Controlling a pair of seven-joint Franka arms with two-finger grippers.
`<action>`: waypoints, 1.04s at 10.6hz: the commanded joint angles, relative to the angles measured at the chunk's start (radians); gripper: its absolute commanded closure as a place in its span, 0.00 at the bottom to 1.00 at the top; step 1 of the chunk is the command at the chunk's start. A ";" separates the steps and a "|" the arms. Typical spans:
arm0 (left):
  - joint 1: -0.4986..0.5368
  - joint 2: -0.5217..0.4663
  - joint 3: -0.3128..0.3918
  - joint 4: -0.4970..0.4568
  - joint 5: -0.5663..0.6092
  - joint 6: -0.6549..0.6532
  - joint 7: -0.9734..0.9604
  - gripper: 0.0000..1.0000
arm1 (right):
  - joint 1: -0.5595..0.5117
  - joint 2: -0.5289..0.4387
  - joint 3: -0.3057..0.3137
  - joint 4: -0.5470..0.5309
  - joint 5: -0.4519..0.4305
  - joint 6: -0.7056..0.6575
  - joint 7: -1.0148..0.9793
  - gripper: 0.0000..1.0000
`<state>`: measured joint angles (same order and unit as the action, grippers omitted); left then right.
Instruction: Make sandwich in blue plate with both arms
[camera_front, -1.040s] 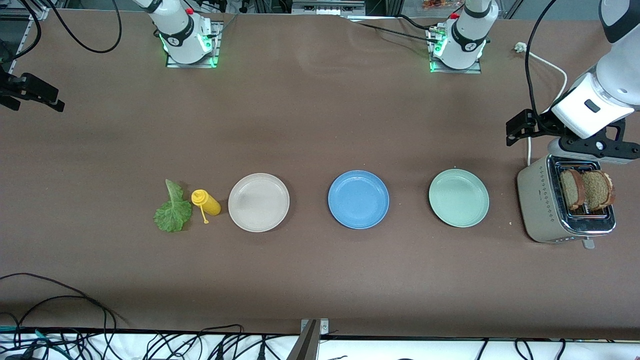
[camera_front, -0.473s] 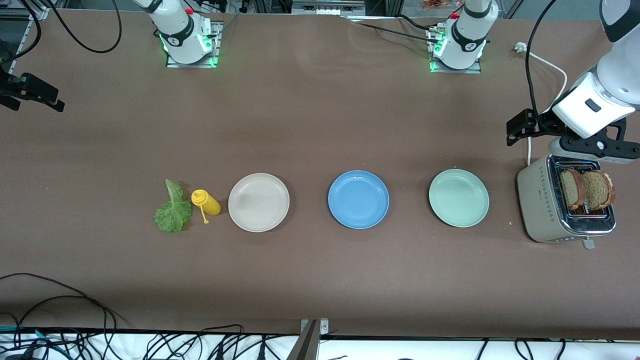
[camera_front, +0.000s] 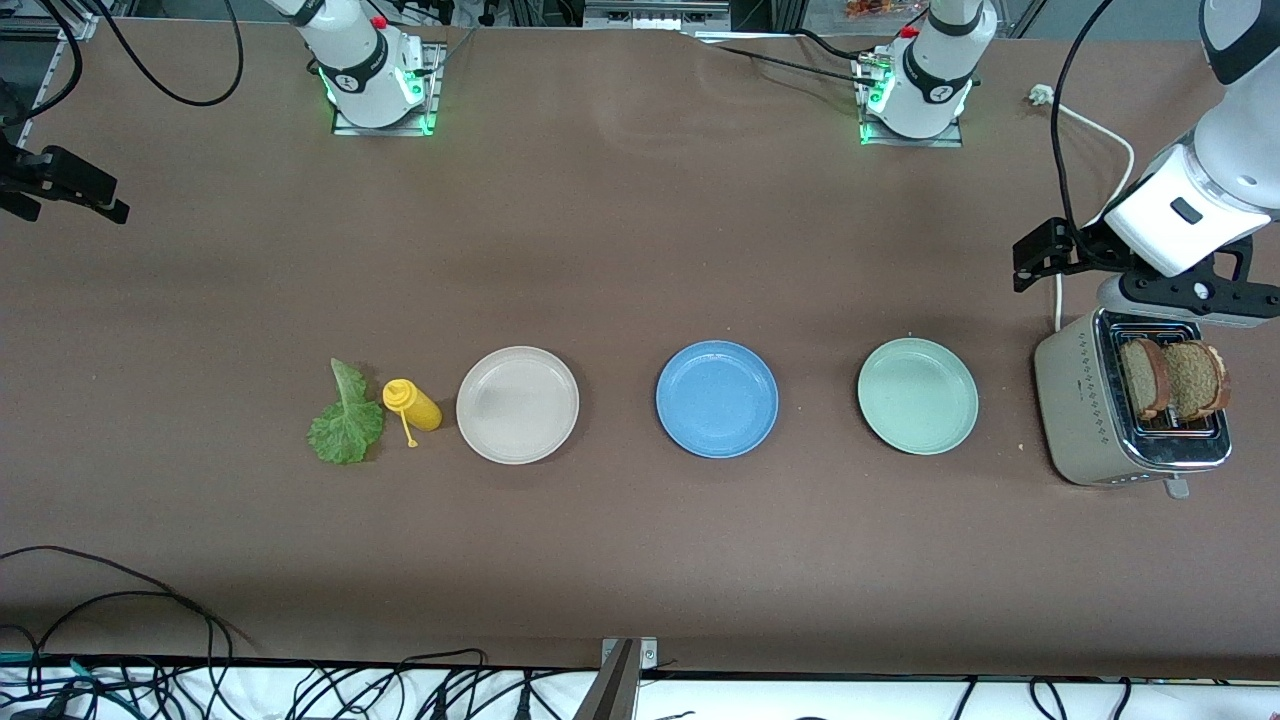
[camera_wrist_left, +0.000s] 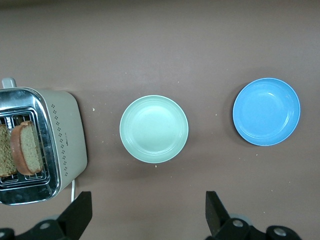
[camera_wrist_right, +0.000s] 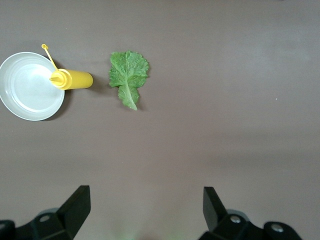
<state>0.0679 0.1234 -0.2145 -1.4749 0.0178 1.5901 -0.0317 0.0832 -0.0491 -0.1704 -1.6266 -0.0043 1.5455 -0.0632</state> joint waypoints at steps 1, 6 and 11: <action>0.004 0.001 -0.003 0.015 -0.022 -0.018 0.007 0.00 | -0.002 0.005 -0.006 0.022 0.004 -0.016 -0.018 0.00; 0.006 0.001 -0.003 0.016 -0.021 -0.018 0.007 0.00 | 0.001 0.008 -0.001 0.022 0.006 -0.013 -0.007 0.00; 0.007 0.001 -0.003 0.019 -0.019 -0.018 0.009 0.00 | 0.001 0.006 -0.004 0.022 0.006 -0.016 -0.009 0.00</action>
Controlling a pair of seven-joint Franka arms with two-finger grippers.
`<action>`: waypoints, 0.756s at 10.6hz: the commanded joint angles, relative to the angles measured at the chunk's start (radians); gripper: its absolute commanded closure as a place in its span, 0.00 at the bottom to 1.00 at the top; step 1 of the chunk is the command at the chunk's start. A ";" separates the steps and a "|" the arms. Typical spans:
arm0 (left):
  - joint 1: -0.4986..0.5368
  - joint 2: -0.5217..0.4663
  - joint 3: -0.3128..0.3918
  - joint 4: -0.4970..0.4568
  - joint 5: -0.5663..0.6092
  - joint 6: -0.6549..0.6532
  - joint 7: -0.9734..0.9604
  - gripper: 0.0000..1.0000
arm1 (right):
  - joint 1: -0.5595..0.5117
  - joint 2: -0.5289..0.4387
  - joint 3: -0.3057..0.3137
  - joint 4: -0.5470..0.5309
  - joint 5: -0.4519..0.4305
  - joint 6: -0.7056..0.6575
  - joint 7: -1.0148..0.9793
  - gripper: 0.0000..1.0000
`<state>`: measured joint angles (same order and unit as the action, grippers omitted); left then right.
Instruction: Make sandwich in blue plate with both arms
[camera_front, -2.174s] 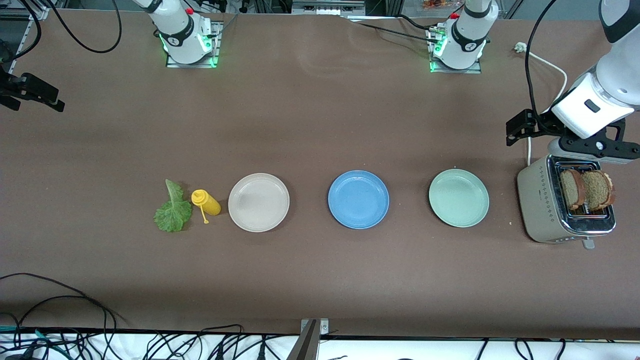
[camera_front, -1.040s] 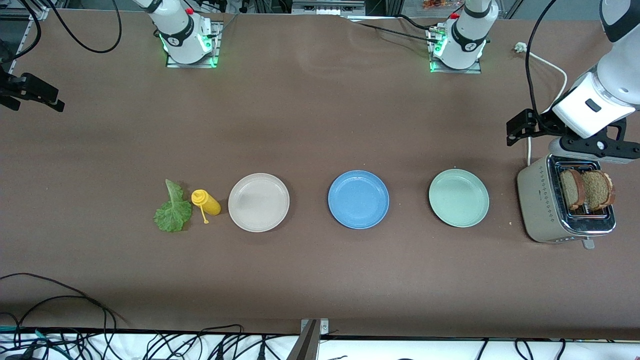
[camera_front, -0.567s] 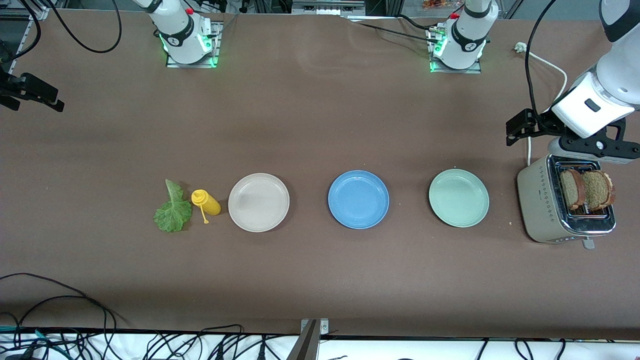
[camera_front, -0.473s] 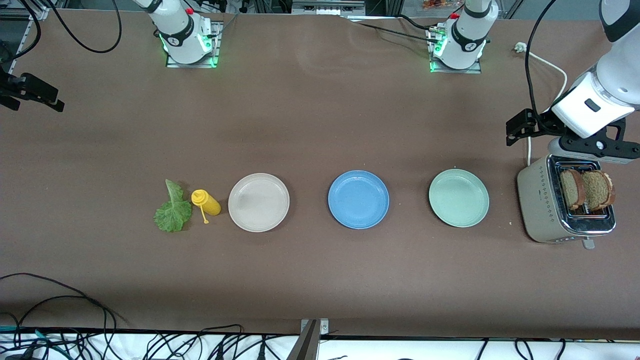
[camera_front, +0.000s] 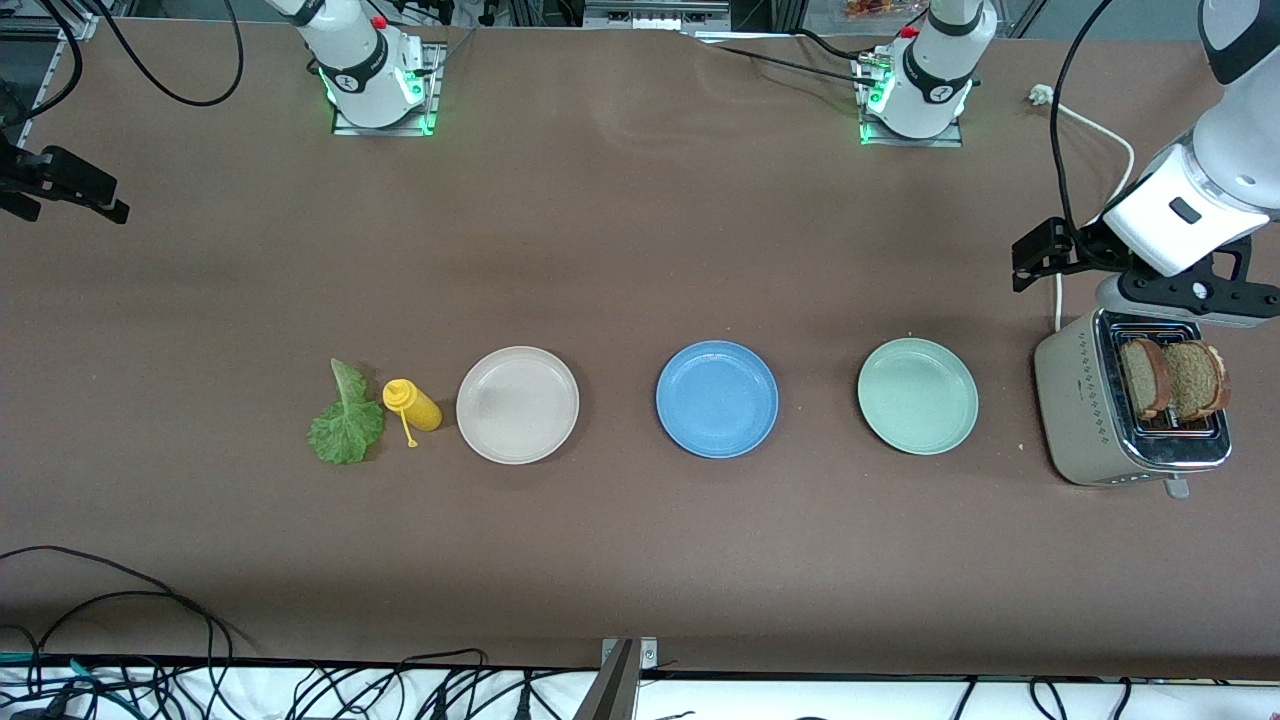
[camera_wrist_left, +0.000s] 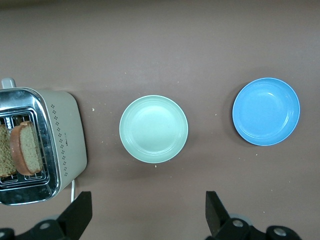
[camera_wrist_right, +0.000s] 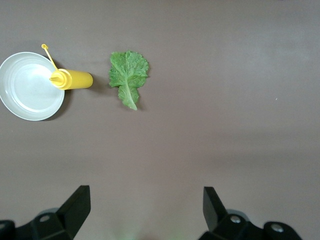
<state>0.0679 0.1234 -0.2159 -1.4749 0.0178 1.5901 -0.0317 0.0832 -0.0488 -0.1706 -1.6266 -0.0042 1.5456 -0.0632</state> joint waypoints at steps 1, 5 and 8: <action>0.007 0.001 -0.002 0.019 -0.019 -0.018 0.009 0.00 | 0.001 0.006 -0.004 0.022 0.006 -0.013 -0.009 0.00; 0.007 0.001 -0.002 0.019 -0.019 -0.018 0.007 0.00 | 0.001 0.007 -0.003 0.022 0.006 -0.010 -0.006 0.00; 0.007 0.001 -0.002 0.019 -0.019 -0.018 0.009 0.00 | 0.000 0.006 -0.004 0.022 0.004 -0.010 -0.012 0.00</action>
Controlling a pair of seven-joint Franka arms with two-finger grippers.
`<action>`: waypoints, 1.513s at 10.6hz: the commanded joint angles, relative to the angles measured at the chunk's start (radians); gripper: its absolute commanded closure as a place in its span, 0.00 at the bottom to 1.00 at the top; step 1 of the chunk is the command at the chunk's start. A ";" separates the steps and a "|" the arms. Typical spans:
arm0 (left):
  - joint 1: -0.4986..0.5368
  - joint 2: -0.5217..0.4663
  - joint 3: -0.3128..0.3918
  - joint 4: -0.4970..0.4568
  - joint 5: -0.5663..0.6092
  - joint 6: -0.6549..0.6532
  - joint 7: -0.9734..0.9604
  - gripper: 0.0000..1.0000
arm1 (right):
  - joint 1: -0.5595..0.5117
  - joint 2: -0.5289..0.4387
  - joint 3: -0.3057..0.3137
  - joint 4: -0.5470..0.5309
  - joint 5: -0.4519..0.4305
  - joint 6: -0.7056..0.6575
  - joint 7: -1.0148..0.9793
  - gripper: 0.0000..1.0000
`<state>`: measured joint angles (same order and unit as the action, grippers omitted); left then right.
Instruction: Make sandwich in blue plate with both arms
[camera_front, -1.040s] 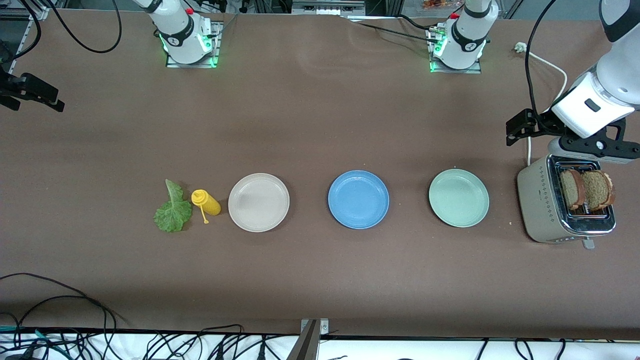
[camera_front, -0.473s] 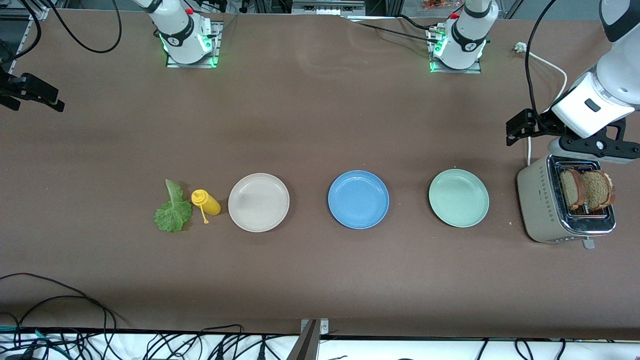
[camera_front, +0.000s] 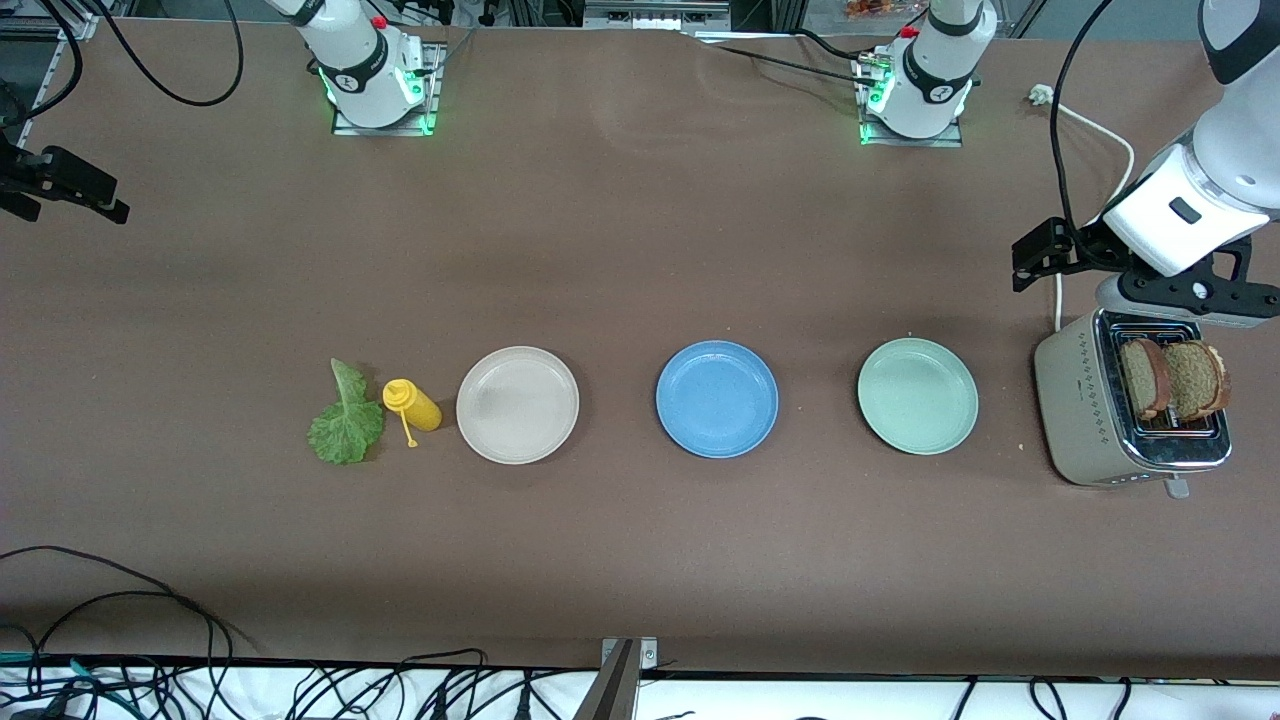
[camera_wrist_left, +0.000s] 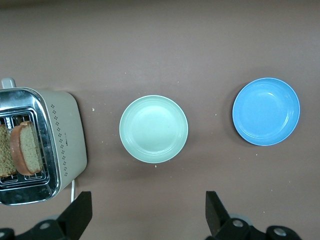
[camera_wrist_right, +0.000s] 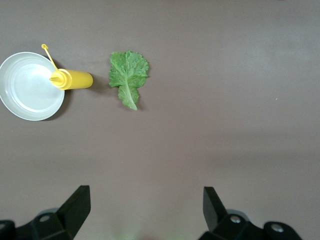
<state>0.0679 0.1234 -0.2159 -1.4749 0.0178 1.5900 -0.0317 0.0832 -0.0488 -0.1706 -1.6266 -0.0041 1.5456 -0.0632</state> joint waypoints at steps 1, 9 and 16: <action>0.007 0.001 -0.002 0.019 -0.019 -0.018 0.009 0.00 | 0.000 0.006 -0.006 0.030 0.004 -0.010 -0.012 0.00; 0.007 0.001 0.000 0.021 -0.019 -0.018 0.010 0.00 | -0.002 0.007 -0.004 0.033 0.004 -0.016 -0.015 0.00; 0.010 0.001 0.000 0.021 -0.019 -0.018 0.012 0.00 | -0.002 0.014 -0.007 0.034 0.004 -0.009 -0.021 0.00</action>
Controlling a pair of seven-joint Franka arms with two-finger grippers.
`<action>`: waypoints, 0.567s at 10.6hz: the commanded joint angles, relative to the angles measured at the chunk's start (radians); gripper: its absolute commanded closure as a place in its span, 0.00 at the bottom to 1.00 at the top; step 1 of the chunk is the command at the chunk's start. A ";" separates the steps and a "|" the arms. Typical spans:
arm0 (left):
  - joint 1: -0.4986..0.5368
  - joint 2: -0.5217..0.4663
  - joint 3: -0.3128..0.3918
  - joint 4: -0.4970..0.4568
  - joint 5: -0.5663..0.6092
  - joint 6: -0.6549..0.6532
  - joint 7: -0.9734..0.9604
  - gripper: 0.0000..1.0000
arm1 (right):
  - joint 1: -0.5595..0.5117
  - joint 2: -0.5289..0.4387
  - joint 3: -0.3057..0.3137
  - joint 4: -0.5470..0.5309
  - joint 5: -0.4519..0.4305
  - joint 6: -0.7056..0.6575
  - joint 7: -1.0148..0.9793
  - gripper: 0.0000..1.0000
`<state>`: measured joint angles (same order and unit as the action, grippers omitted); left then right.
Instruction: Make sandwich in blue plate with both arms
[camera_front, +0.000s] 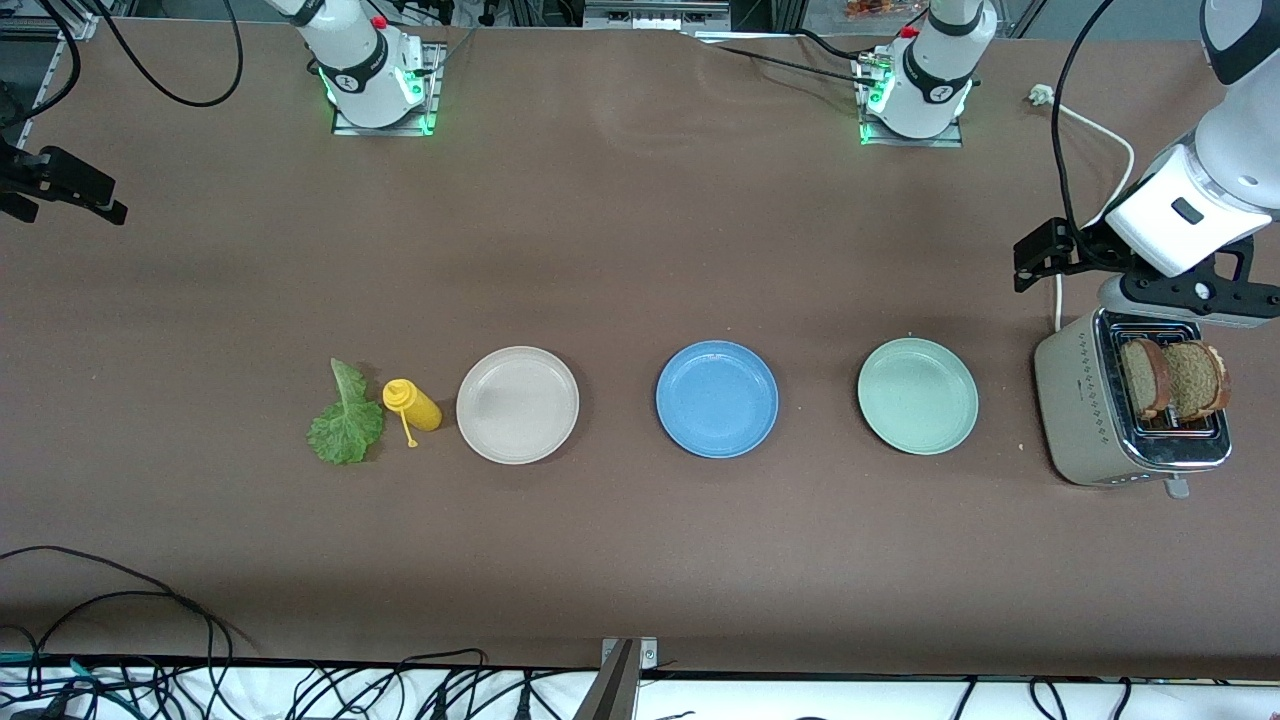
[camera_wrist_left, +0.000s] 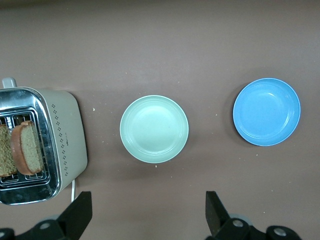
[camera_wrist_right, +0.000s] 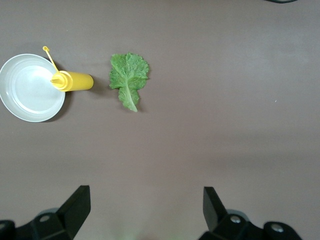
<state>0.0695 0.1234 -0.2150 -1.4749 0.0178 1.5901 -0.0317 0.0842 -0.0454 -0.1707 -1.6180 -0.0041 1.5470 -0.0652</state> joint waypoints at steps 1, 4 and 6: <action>0.009 0.001 -0.001 0.019 -0.019 -0.018 0.010 0.00 | -0.003 0.010 -0.006 0.026 0.003 -0.007 -0.018 0.00; 0.009 0.001 -0.001 0.019 -0.019 -0.018 0.010 0.00 | -0.003 0.016 -0.004 0.026 0.003 -0.005 -0.016 0.00; 0.009 0.001 -0.001 0.019 -0.019 -0.018 0.010 0.00 | -0.004 0.016 -0.007 0.026 0.003 -0.005 -0.016 0.00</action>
<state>0.0717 0.1234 -0.2149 -1.4749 0.0178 1.5901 -0.0317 0.0825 -0.0434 -0.1719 -1.6179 -0.0041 1.5478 -0.0652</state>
